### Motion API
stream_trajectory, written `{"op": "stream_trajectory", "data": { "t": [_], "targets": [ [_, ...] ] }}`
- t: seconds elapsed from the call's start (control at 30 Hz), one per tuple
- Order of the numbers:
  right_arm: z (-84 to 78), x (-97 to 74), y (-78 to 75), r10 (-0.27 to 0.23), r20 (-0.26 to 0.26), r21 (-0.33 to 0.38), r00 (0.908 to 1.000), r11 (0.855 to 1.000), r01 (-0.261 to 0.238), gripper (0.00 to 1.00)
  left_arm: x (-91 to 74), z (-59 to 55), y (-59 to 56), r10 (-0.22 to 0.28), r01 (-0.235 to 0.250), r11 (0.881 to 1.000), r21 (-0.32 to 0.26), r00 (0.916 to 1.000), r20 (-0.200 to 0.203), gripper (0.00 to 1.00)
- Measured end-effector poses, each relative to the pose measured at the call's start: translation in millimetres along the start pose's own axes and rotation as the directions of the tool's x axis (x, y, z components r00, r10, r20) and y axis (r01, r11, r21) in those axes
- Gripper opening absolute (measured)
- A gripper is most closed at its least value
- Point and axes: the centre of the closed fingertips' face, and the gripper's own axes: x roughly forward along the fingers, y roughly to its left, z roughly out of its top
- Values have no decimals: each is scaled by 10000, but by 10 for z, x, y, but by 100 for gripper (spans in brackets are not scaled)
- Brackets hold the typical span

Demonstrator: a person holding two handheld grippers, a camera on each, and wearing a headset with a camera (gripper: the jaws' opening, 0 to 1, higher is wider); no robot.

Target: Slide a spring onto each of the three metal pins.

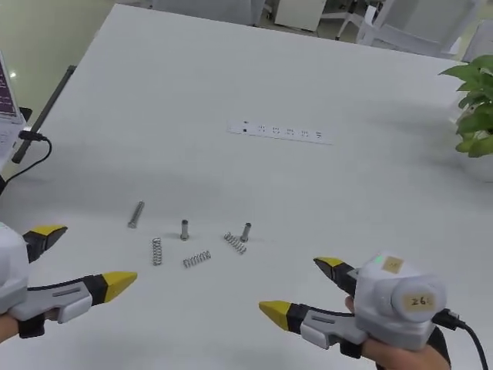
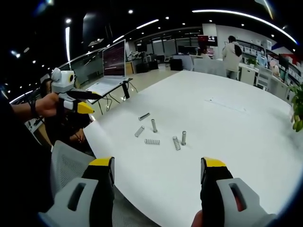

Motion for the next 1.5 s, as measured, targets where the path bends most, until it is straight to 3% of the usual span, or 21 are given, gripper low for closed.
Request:
{"op": "stream_trajectory", "data": {
  "t": [0.4, 1.03, 1.17, 1.37, 1.5],
  "targets": [
    [-61, -45, -51, -70, -87, 91, 9999, 9999, 70, 73, 299, -11, 104, -135, 142, 9996, 224, 9995, -281, 74],
    [-104, -31, -66, -424, -66, 431, 9991, 9982, 426, 73, 668, 11, 437, -267, 294, 9986, 434, 9977, -626, 69],
    [-112, -14, -45, -470, -85, 455, 9989, 9978, 474, 73, 800, -23, 511, -364, 363, 9993, -23, 9976, -595, 68],
    [-145, -7, -6, -552, -156, 521, 9984, 9971, 559, 73, 982, -72, 586, -398, 387, 9991, -176, 9967, -704, 66],
    [-170, -6, 11, -627, -189, 629, 9979, 9960, 638, 73, 1129, -169, 649, -282, 283, 9996, -7, 9942, -1041, 64]
  ]
}}
